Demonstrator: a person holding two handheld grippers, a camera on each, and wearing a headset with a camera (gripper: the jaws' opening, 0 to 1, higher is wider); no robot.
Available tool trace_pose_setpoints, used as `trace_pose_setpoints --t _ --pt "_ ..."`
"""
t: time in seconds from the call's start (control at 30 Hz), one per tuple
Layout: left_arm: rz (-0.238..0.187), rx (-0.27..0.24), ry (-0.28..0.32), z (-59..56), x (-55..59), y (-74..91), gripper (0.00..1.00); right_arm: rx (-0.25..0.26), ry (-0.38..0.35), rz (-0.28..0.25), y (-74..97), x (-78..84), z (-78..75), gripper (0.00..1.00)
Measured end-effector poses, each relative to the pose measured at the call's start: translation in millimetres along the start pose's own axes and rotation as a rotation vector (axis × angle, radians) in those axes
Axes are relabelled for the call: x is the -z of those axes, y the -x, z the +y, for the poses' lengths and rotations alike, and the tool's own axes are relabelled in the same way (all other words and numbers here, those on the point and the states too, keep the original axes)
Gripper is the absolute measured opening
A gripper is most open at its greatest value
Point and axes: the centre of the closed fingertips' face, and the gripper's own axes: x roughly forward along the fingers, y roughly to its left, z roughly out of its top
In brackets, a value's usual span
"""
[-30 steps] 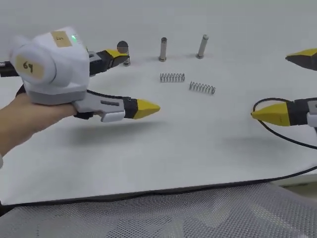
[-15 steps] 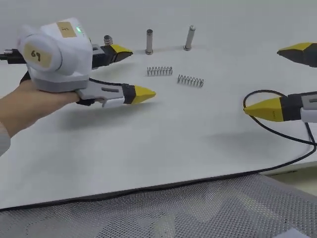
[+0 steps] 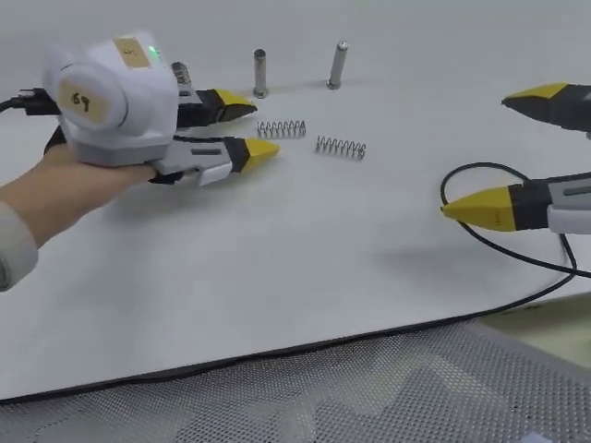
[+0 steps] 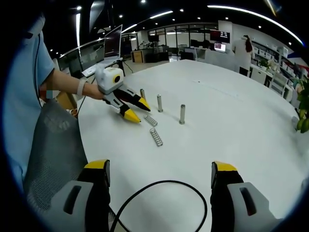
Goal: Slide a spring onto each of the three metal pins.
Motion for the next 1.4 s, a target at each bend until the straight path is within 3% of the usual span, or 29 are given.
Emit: trace_pose_setpoints --t 0.83,1.4 --pt "0.018 0.003 -0.021 -4.8 3.4 -4.0 0.04 0.000 -0.014 0.000 0.6 3.2 2.7 0.83" --pt "0.021 0.001 -0.018 -5.2 4.1 -6.0 0.03 -0.006 -0.005 0.008 -1.4 3.9 7.9 0.82"
